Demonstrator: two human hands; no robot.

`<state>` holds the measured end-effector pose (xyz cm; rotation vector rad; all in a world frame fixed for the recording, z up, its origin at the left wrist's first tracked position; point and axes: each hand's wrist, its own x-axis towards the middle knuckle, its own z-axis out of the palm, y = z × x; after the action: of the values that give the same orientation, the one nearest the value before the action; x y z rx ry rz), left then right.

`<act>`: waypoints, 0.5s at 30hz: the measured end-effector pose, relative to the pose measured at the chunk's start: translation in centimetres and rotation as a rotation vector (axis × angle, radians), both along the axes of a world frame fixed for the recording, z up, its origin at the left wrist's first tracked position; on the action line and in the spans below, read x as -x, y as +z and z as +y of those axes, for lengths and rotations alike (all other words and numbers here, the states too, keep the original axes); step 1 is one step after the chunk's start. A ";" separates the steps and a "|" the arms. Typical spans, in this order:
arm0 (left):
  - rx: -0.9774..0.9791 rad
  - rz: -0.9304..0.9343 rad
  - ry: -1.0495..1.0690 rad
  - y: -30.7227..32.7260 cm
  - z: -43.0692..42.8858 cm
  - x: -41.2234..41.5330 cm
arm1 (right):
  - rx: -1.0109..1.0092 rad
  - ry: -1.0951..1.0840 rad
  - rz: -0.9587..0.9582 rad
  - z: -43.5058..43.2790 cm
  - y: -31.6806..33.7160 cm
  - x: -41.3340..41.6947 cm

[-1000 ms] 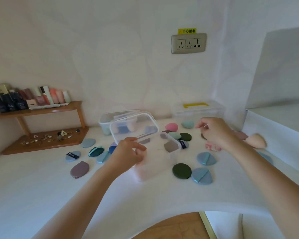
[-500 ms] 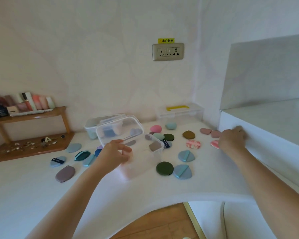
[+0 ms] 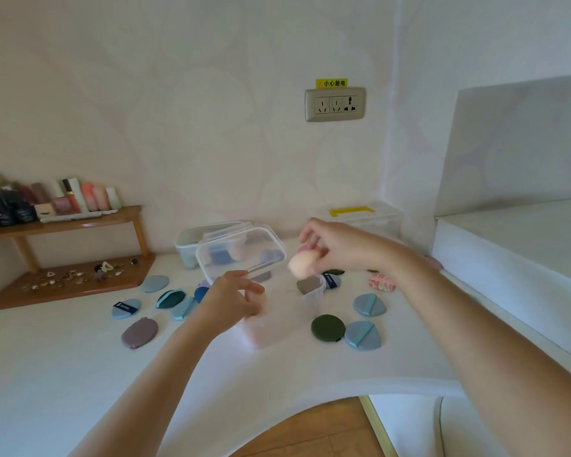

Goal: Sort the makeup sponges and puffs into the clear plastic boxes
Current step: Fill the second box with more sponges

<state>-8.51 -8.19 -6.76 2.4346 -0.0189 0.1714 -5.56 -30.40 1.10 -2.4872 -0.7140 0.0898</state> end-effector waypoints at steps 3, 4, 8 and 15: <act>-0.013 0.002 -0.004 0.0 0.1 0.0 | 0.164 0.136 0.037 3.8 -0.2 0.4; -0.029 0.008 -0.010 0.1 0.2 0.0 | 0.202 0.168 0.060 4.7 -0.4 0.4; -0.094 0.063 -0.102 0.6 0.6 0.1 | 0.181 0.217 0.182 6.9 -2.0 -0.6; -0.031 0.073 -0.099 0.6 1.0 0.4 | 0.052 0.193 0.241 7.5 -3.9 -2.3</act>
<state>-8.91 -7.23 -6.16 2.4624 -0.1102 0.0387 -3.21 -22.90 -2.85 -2.3951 -0.8529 0.4754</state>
